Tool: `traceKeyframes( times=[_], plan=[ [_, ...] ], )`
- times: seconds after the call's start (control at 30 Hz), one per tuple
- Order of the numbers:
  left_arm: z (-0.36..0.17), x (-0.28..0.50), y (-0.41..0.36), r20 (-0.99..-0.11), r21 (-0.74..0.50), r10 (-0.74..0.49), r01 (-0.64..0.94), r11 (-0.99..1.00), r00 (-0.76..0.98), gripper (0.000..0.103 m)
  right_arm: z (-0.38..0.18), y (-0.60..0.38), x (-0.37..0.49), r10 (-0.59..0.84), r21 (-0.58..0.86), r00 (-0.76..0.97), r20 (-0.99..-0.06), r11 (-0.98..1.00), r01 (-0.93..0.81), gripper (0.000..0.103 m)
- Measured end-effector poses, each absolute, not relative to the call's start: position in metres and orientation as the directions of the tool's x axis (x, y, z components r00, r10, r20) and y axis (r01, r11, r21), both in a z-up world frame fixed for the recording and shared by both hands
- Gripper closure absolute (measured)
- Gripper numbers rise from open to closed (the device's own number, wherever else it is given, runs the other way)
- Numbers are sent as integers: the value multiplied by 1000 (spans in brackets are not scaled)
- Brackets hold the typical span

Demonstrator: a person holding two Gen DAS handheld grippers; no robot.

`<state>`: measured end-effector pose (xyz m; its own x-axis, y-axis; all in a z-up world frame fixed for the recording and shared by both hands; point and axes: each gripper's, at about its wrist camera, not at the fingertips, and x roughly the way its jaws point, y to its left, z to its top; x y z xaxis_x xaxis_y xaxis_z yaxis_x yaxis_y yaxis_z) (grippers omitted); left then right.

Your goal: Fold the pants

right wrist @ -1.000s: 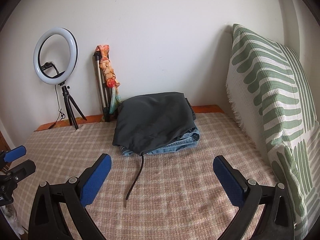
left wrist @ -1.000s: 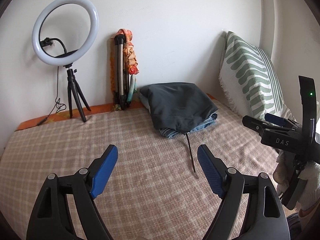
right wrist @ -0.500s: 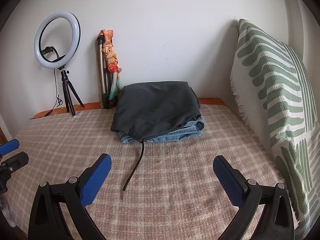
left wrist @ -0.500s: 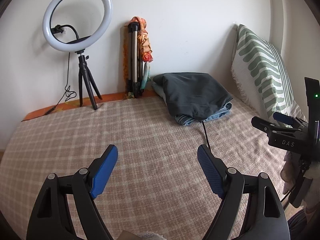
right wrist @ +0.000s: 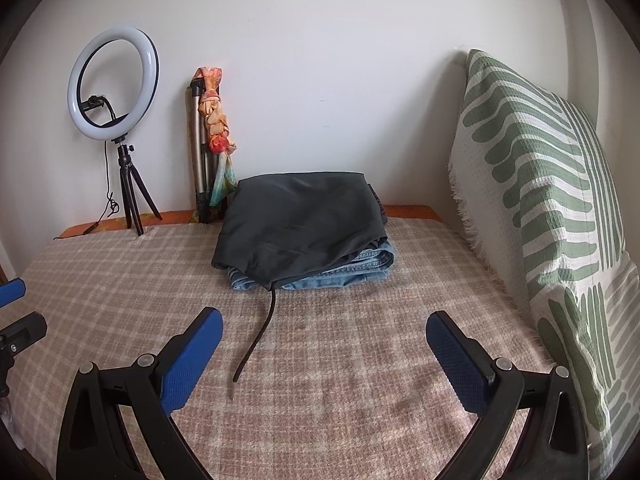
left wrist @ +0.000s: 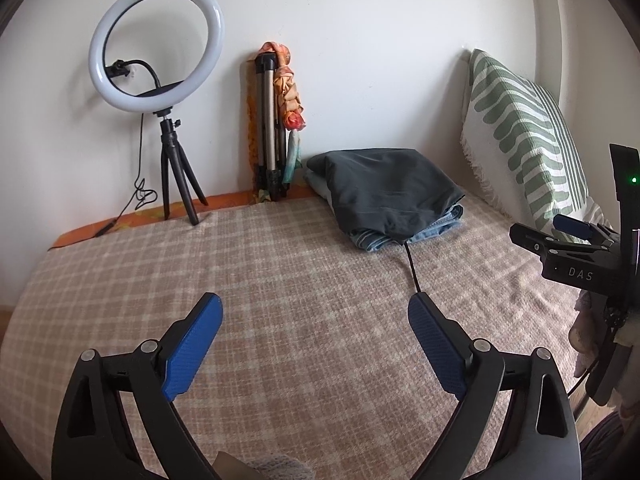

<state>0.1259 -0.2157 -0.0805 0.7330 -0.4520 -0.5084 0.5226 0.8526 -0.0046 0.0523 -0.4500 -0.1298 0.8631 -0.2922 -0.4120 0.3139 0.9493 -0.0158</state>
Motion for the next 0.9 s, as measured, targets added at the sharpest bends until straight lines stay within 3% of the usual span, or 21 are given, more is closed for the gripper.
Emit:
traceKeyframes(
  times=[0.2,0.43,0.9],
  plan=[
    [-79,126,-214,-500,-12,-444,506,862,744,3,-131,-448,54,-288,-21,864,-414,951,307,0],
    [-82,127,-216,-507,37,-397,479,877,765,3,-132,-448,55,-291,-20,862,-414,950,311,0],
    [-82,128,-214,-516,13,-418,494,869,748,3,-134,-442,61,-277,-24,861,-426,955,295,0]
  ],
)
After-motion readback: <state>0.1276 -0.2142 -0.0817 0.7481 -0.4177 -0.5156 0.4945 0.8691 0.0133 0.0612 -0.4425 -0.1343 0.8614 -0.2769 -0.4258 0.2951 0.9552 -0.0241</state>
